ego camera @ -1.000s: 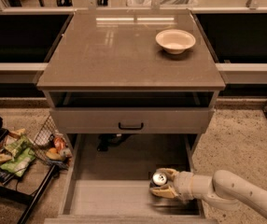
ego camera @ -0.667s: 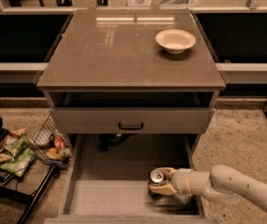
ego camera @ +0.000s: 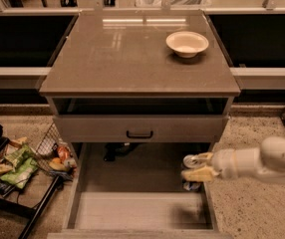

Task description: Pick pepsi can from middle drawer and place on counter

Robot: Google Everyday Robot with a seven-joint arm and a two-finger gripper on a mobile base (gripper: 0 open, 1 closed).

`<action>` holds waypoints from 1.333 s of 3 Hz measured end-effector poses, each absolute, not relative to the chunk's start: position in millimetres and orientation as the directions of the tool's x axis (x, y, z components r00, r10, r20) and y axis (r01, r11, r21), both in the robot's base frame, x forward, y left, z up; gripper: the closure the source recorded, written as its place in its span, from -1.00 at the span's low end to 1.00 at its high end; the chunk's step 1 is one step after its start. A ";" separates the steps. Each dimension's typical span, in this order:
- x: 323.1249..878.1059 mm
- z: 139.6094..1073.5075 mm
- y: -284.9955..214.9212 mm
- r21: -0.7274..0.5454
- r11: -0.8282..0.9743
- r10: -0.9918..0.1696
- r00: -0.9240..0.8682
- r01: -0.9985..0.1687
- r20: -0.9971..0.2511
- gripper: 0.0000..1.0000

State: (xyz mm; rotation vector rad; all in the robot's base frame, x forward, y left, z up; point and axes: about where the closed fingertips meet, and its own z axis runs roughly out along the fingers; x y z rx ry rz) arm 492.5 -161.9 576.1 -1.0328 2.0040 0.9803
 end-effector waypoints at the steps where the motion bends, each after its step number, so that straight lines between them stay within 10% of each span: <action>1: 527.8 746.8 -225.2 0.259 0.473 -0.361 -0.453 -0.842 -0.815 1.00; 4: 547.5 1014.2 -114.9 0.205 0.267 -0.114 -0.242 -0.942 -0.964 1.00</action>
Offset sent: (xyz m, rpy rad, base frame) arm 0.0587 -0.0779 0.4205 0.2097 -0.1345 -0.0510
